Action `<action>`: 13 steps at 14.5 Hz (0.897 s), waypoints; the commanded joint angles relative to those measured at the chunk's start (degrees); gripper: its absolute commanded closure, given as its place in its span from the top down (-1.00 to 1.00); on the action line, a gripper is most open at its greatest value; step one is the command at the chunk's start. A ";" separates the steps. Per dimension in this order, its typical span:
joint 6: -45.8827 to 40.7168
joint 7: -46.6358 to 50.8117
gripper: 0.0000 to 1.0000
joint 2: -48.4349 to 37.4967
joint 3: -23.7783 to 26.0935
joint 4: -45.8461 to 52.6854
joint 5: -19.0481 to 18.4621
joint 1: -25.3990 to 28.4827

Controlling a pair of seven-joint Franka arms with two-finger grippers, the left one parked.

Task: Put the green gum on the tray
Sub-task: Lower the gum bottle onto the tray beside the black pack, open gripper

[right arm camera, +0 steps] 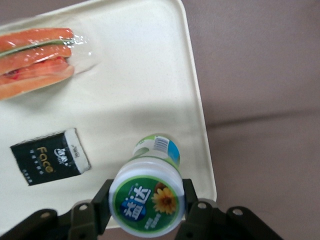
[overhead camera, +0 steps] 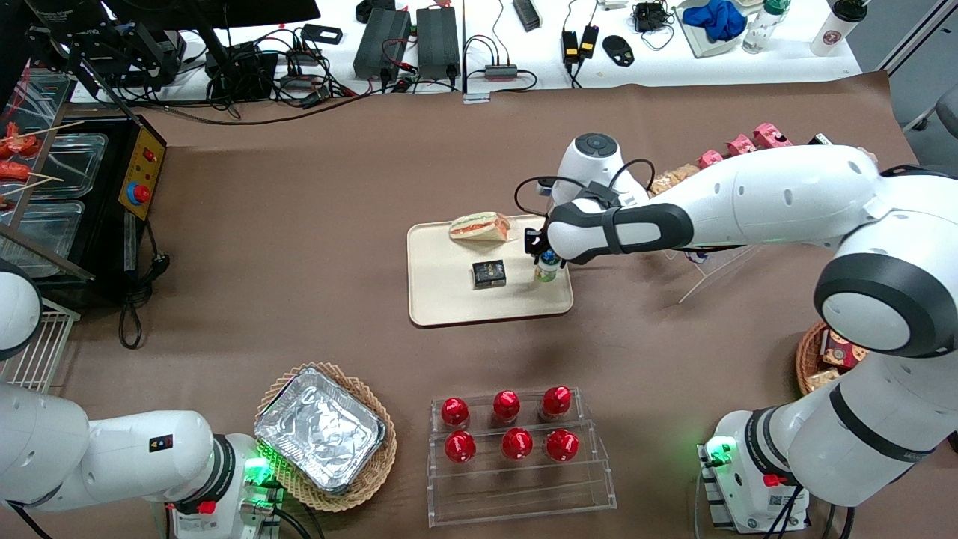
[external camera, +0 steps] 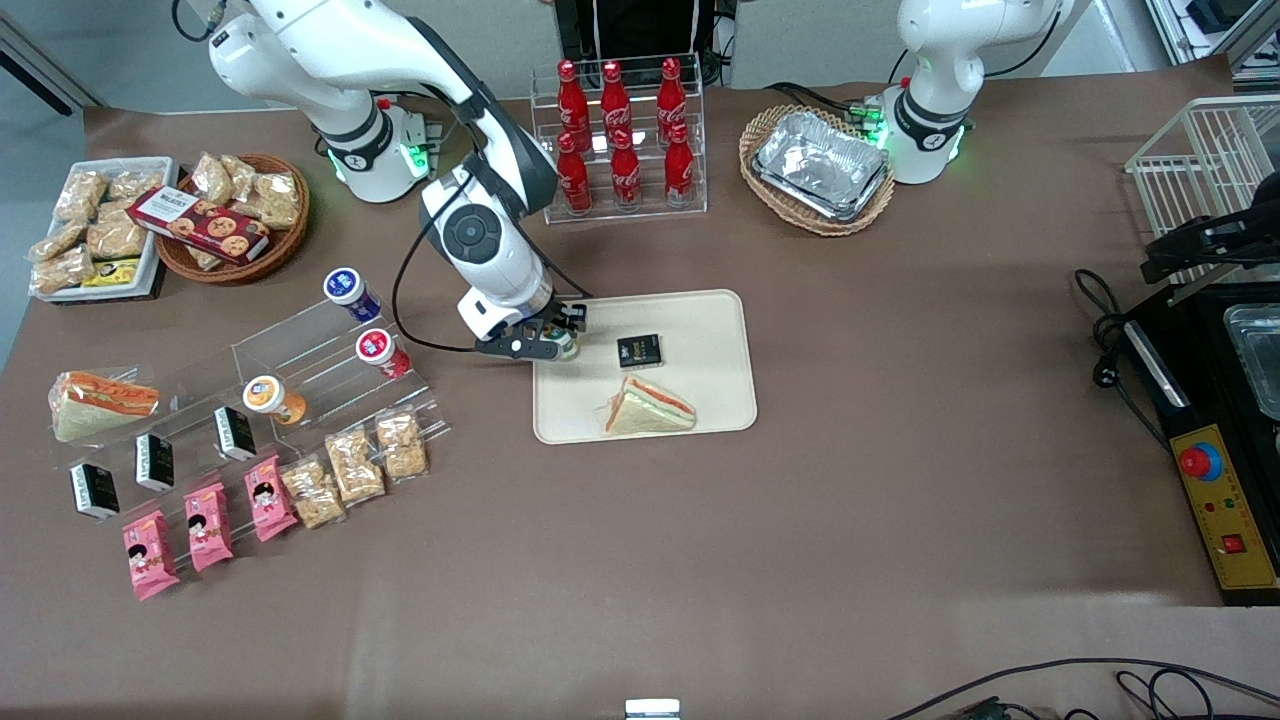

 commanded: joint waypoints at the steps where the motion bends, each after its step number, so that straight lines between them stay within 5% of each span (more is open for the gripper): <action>1: 2.59 0.20 -0.38 1.93 -0.54 0.50 1.52 1.00; 6: 3.38 0.73 -0.25 2.73 -0.54 0.59 1.61 1.17; 7: 3.38 0.82 0.10 2.73 -0.54 0.59 1.70 1.17; 8: 3.38 1.08 0.79 2.90 -0.54 0.77 2.40 1.09; 13: 2.68 1.35 0.96 2.11 -0.72 0.94 2.93 0.56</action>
